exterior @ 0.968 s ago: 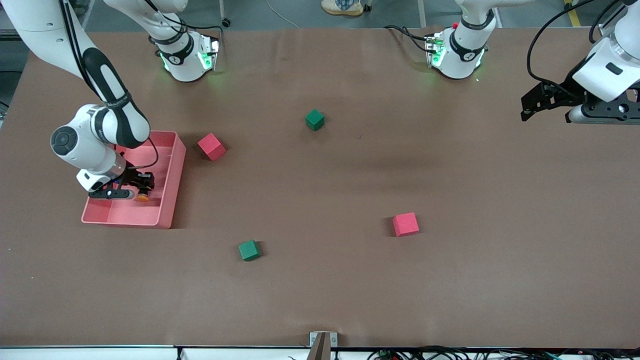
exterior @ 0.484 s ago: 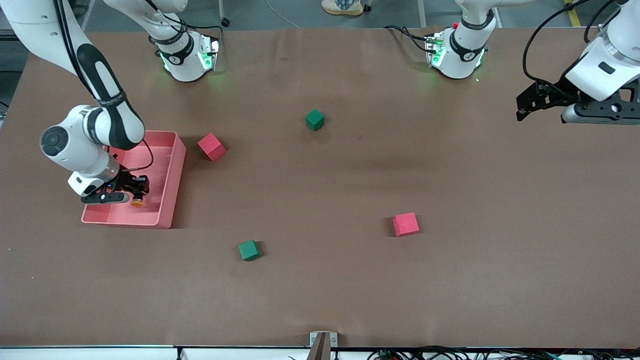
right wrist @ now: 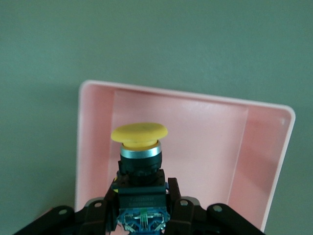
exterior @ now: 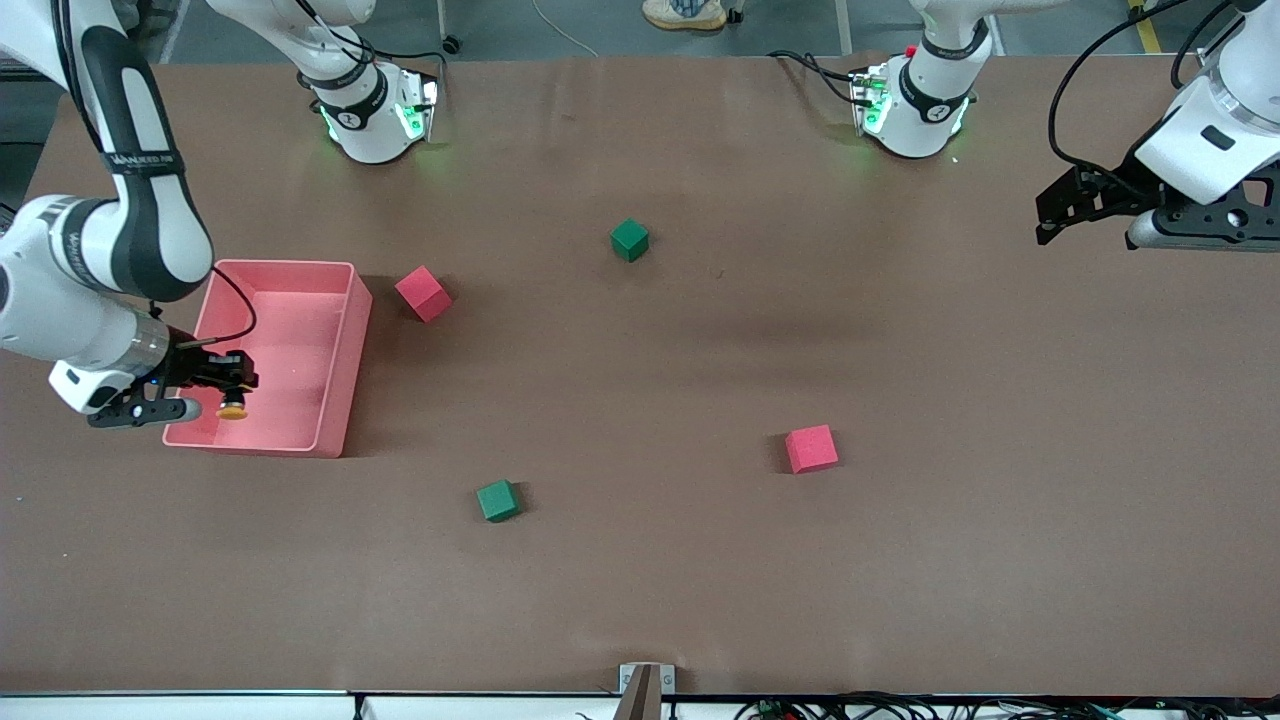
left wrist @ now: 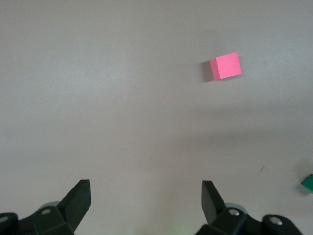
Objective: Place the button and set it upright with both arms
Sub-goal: 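Lift the button out of the tray with the right gripper toward table center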
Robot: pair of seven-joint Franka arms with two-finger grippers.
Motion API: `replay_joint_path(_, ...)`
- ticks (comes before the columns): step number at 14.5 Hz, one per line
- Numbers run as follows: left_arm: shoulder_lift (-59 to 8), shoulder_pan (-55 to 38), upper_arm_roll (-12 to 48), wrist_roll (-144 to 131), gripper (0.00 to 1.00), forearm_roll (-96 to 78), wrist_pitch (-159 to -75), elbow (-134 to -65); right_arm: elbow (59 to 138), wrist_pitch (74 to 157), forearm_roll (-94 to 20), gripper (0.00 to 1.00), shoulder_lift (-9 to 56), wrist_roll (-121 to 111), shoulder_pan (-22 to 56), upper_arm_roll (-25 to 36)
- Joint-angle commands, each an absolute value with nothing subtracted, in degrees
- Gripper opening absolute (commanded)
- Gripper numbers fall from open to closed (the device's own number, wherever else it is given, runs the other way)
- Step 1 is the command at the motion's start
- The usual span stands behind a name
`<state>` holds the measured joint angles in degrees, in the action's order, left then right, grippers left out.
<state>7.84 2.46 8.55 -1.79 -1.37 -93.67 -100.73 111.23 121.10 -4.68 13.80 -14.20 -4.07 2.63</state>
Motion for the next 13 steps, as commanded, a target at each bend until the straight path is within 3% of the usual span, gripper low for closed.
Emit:
replay_joint_path(1, 7.91, 2.64, 8.88, -1.32, 1.00, -1.93, -94.04, -100.63, 107.76, 118.22, -5.19, 0.01, 14.24, -4.79, -2.03, -1.12)
replay_joint_path(6, 7.91, 2.64, 8.88, -1.76, 1.00, -3.95, -93.52, -100.63, 102.14, 118.39, -4.22, 0.01, 16.60, 15.53, 8.32, -6.15)
replay_joint_path(13, 7.65, 2.37, 9.40, -3.69, 1.00, -5.10, -93.16, -100.64, 88.18, 119.00, -0.97, 0.04, 32.14, 24.84, 24.94, -5.63)
